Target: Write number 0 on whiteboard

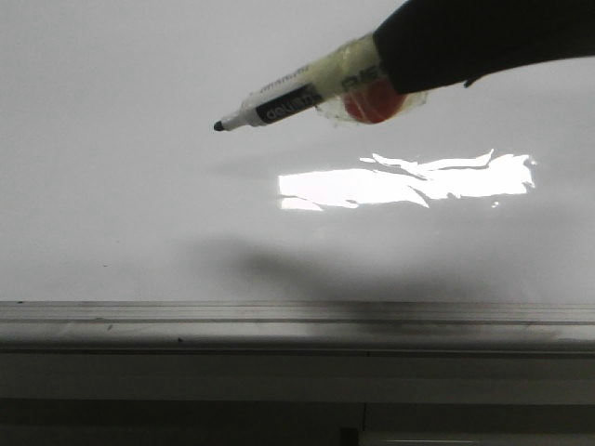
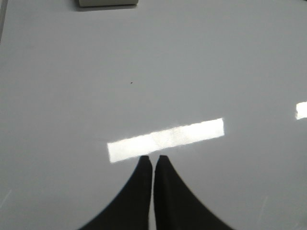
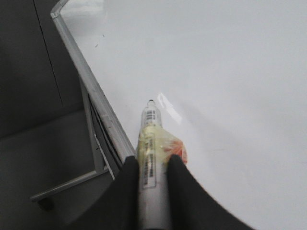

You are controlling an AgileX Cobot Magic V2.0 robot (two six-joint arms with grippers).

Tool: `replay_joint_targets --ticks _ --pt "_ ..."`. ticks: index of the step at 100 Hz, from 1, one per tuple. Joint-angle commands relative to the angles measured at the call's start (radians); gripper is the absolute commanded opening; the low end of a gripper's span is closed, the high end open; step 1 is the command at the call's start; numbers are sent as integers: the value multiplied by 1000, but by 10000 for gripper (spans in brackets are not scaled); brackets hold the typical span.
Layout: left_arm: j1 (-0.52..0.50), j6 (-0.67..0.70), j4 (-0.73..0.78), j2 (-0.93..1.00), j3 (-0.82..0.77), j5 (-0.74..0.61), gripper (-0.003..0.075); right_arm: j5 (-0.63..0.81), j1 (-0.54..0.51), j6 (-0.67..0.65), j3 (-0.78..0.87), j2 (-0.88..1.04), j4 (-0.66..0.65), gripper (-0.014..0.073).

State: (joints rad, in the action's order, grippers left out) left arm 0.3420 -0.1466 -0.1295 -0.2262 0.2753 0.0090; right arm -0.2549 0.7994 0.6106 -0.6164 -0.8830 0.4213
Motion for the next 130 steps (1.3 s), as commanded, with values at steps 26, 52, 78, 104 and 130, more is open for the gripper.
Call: replay_joint_targets --ticks 26,52,78,104,130 --pt "-2 10 -9 -15 30 -81 -20 52 -66 0 -24 -5 -1 -47" --pt "-2 10 -9 -15 30 -81 -20 73 -66 0 27 -3 -1 -47" --pt "-2 10 -9 -15 30 -84 -20 73 -66 0 29 23 -13 -47" --pt "-2 10 -9 -15 30 -103 -20 62 -115 0 29 29 -35 -47" --pt "-2 10 -9 -15 30 -106 -20 88 -172 0 29 15 -41 -47"
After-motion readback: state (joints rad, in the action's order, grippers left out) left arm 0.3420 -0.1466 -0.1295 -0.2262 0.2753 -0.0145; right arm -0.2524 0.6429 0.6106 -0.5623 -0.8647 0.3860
